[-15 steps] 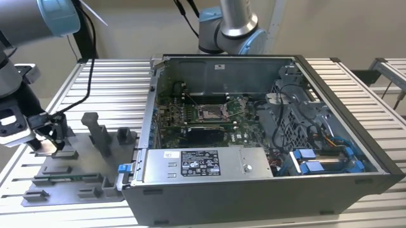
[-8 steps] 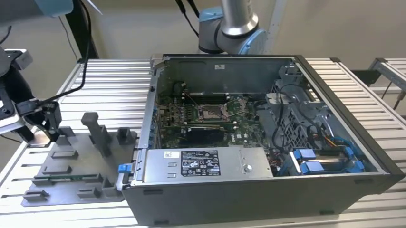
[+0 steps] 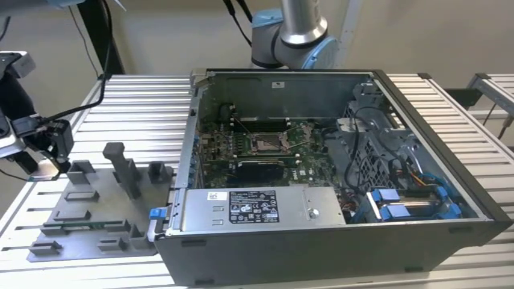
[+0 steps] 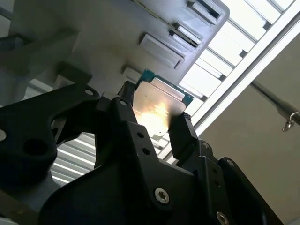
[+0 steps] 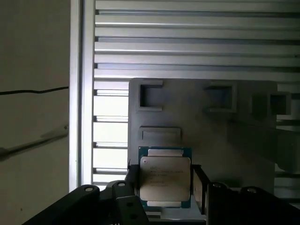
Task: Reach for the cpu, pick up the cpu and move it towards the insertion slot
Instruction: 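Pick up the cpu and move it towards the insertion slot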
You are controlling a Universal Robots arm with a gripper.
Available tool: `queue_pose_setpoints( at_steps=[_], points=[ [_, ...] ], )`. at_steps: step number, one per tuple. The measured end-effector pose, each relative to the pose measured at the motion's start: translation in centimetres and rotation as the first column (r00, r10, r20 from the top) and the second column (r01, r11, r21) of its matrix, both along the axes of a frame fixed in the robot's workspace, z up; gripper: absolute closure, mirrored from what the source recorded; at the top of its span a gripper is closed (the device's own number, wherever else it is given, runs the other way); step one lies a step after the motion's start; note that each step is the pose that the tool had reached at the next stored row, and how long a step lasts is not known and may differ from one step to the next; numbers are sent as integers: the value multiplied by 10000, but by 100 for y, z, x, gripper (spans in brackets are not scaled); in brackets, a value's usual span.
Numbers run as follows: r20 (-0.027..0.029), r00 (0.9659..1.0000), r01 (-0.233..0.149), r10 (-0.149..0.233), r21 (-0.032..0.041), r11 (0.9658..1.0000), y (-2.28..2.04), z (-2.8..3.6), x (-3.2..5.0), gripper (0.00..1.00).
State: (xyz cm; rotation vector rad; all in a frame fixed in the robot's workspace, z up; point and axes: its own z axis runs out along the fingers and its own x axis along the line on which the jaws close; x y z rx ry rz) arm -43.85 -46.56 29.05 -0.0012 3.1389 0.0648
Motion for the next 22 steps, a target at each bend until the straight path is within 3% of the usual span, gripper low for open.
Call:
queue_pose_setpoints(
  at_steps=[22],
  points=[
    [-1,10000,1,-1,-1,10000,0,72,0,100]
  ],
)
